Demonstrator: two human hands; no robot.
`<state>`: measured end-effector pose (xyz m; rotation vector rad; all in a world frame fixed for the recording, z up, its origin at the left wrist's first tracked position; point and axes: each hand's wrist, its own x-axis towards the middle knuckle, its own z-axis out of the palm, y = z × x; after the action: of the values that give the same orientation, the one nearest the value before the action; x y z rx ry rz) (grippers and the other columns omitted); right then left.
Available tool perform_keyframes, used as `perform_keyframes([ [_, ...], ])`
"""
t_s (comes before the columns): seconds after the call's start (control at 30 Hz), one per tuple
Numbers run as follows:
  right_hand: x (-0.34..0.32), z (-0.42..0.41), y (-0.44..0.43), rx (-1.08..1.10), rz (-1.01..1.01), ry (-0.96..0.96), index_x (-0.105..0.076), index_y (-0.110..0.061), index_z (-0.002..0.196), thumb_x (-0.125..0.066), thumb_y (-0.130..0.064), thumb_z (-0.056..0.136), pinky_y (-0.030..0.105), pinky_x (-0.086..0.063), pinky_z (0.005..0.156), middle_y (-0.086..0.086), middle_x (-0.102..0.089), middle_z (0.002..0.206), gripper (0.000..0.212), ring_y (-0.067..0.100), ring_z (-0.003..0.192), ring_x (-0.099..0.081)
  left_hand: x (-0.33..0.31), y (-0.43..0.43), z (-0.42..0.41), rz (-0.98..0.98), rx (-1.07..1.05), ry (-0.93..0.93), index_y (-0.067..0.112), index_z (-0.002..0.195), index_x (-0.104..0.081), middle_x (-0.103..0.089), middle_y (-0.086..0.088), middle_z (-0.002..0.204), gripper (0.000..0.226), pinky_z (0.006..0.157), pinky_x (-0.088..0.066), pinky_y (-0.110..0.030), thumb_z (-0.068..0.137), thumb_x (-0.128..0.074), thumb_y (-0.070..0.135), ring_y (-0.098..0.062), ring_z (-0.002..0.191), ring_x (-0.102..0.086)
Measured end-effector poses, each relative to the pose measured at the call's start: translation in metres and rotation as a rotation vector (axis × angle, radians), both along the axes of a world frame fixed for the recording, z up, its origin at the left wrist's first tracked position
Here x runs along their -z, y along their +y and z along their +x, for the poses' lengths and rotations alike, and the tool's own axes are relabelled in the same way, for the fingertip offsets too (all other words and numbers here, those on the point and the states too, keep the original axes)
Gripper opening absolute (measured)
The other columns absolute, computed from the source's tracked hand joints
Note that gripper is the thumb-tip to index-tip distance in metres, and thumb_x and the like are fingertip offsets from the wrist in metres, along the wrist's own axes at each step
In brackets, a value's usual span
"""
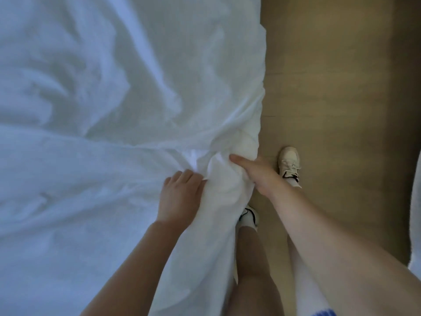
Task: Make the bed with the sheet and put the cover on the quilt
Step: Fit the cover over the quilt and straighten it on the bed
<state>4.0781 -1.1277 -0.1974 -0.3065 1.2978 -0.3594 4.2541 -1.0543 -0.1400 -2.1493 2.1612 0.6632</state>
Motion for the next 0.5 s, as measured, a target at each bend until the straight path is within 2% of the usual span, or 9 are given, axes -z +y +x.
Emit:
perform_keyframes([
  [0.07, -0.009, 0.000, 0.008, -0.019, -0.090, -0.069, -0.062, -0.020, 0.110, -0.073, -0.013, 0.079, 0.020, -0.055, 0.069, -0.004, -0.071, 0.102, 0.033, 0.010, 0.093, -0.068, -0.014, 0.002, -0.001, -0.049, -0.089, 0.129, 0.009, 0.073, -0.064, -0.061, -0.001, 0.069, 0.035, 0.054, -0.045, -0.028, 0.089, -0.040, 0.029, -0.023, 0.063, -0.058],
  [0.13, -0.023, 0.002, 0.008, -0.026, -0.222, -0.075, -0.064, -0.022, 0.105, -0.073, -0.011, 0.078, 0.023, -0.056, 0.075, -0.008, -0.072, 0.098, 0.030, 0.010, 0.094, -0.068, -0.032, 0.011, 0.002, -0.071, -0.259, 0.251, 0.015, 0.068, -0.059, -0.056, 0.006, 0.067, 0.034, 0.056, -0.039, -0.022, 0.090, -0.039, 0.032, -0.009, 0.063, -0.052],
  [0.2, -0.034, 0.005, 0.011, -0.051, -0.332, -0.048, -0.064, -0.028, 0.098, -0.071, -0.011, 0.082, 0.022, -0.055, 0.077, -0.014, -0.072, 0.091, 0.024, 0.005, 0.091, -0.068, -0.046, 0.016, 0.003, -0.069, -0.452, 0.351, 0.030, 0.059, -0.042, -0.046, 0.010, 0.059, 0.030, 0.053, -0.033, -0.013, 0.089, -0.038, 0.036, -0.004, 0.061, -0.047],
  [0.23, -0.037, 0.004, 0.015, -0.054, -0.358, -0.022, -0.064, -0.029, 0.095, -0.069, -0.012, 0.084, 0.018, -0.054, 0.074, -0.017, -0.071, 0.086, 0.021, 0.002, 0.087, -0.068, -0.050, 0.019, 0.002, -0.060, -0.507, 0.359, 0.032, 0.058, -0.032, -0.041, 0.009, 0.056, 0.030, 0.052, -0.032, -0.014, 0.088, -0.036, 0.037, -0.004, 0.059, -0.045],
  [0.27, -0.039, 0.001, 0.018, -0.031, -0.358, 0.013, -0.063, -0.029, 0.092, -0.068, -0.012, 0.085, 0.016, -0.053, 0.070, -0.019, -0.071, 0.082, 0.019, -0.001, 0.081, -0.068, -0.053, 0.019, -0.001, -0.037, -0.501, 0.339, 0.031, 0.058, -0.026, -0.037, 0.007, 0.053, 0.031, 0.051, -0.030, -0.017, 0.087, -0.034, 0.038, -0.006, 0.056, -0.044],
  [0.33, -0.036, -0.009, 0.021, 0.048, -0.324, 0.119, -0.064, -0.028, 0.088, -0.072, -0.014, 0.082, 0.014, -0.052, 0.064, -0.020, -0.069, 0.077, 0.017, -0.002, 0.076, -0.067, -0.053, 0.020, -0.010, 0.101, -0.298, 0.223, 0.026, 0.058, -0.022, -0.040, 0.002, 0.052, 0.035, 0.050, -0.024, -0.024, 0.090, -0.031, 0.038, -0.015, 0.054, -0.046],
  [0.37, -0.030, -0.015, 0.023, 0.065, -0.310, 0.227, -0.064, -0.027, 0.087, -0.075, -0.017, 0.079, 0.015, -0.051, 0.062, -0.020, -0.069, 0.077, 0.016, 0.000, 0.077, -0.067, -0.053, 0.023, -0.016, 0.237, -0.172, 0.153, 0.023, 0.058, -0.023, -0.046, -0.003, 0.055, 0.039, 0.054, -0.027, -0.029, 0.094, -0.031, 0.037, -0.021, 0.058, -0.050],
  [0.43, -0.022, -0.020, 0.028, 0.001, -0.262, 0.428, -0.062, -0.025, 0.094, -0.079, -0.031, 0.073, 0.020, -0.049, 0.064, -0.016, -0.067, 0.086, 0.028, 0.007, 0.084, -0.065, -0.056, 0.033, -0.020, 0.515, -0.102, 0.100, 0.019, 0.058, -0.028, -0.049, -0.007, 0.062, 0.044, 0.060, -0.031, -0.031, 0.099, -0.030, 0.035, -0.031, 0.071, -0.054],
  [0.5, -0.018, -0.017, 0.040, -0.005, -0.122, 0.360, -0.059, -0.026, 0.099, -0.080, -0.044, 0.066, 0.028, -0.049, 0.075, -0.010, -0.065, 0.095, 0.043, 0.012, 0.091, -0.062, -0.058, 0.038, -0.008, 0.625, -0.099, 0.031, 0.015, 0.057, -0.032, -0.051, -0.009, 0.067, 0.048, 0.063, -0.032, -0.031, 0.099, -0.030, 0.039, -0.033, 0.078, -0.056],
])
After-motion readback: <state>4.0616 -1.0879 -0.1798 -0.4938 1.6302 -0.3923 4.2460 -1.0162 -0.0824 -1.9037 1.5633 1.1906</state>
